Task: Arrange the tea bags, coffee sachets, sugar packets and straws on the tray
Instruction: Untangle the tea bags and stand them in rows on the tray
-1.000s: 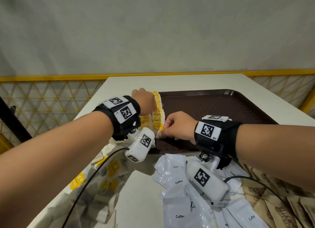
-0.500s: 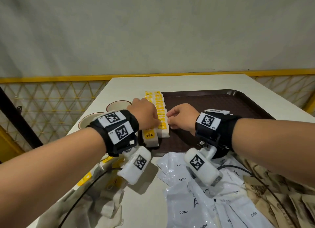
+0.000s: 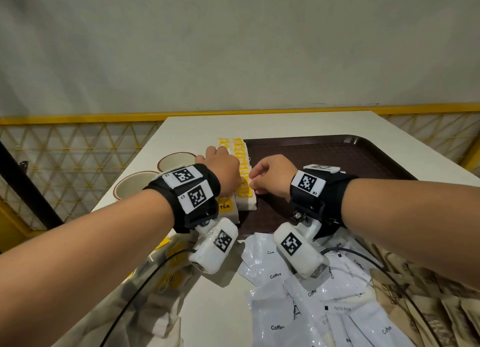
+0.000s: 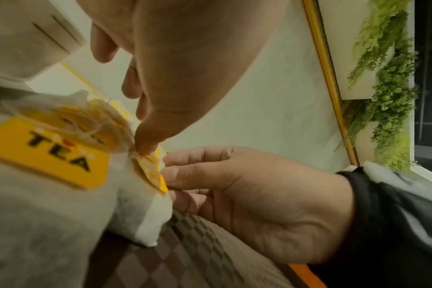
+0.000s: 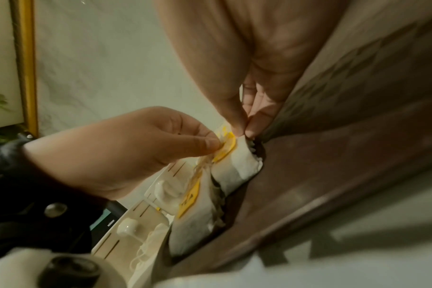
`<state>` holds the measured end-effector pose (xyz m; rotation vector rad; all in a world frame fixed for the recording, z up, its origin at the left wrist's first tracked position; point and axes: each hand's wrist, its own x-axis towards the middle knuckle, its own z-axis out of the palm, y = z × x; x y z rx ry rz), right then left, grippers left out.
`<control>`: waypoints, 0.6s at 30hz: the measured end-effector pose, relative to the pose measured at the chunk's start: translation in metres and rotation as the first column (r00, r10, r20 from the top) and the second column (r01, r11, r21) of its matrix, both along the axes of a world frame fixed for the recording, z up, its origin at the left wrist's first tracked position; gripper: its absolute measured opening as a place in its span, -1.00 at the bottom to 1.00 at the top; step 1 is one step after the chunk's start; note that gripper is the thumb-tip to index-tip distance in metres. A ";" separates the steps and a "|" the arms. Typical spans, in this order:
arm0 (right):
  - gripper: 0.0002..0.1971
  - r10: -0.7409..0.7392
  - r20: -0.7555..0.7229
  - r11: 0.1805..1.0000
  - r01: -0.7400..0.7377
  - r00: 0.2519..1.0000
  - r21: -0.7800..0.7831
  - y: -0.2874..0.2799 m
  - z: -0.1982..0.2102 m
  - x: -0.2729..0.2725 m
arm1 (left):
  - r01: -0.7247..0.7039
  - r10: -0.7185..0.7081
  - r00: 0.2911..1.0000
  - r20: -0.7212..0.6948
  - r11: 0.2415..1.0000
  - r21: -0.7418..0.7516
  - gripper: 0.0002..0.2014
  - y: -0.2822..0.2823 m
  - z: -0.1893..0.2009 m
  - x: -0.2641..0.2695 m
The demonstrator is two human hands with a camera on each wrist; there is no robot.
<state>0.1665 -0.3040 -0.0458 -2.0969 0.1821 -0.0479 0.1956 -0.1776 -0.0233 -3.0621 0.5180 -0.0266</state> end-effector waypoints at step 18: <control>-0.85 0.039 -0.029 0.995 -0.036 0.999 0.098 -0.009 -0.001 -0.001 | 0.019 -0.019 0.999 -0.045 1.000 0.012 -0.71 0.003 0.010 -0.001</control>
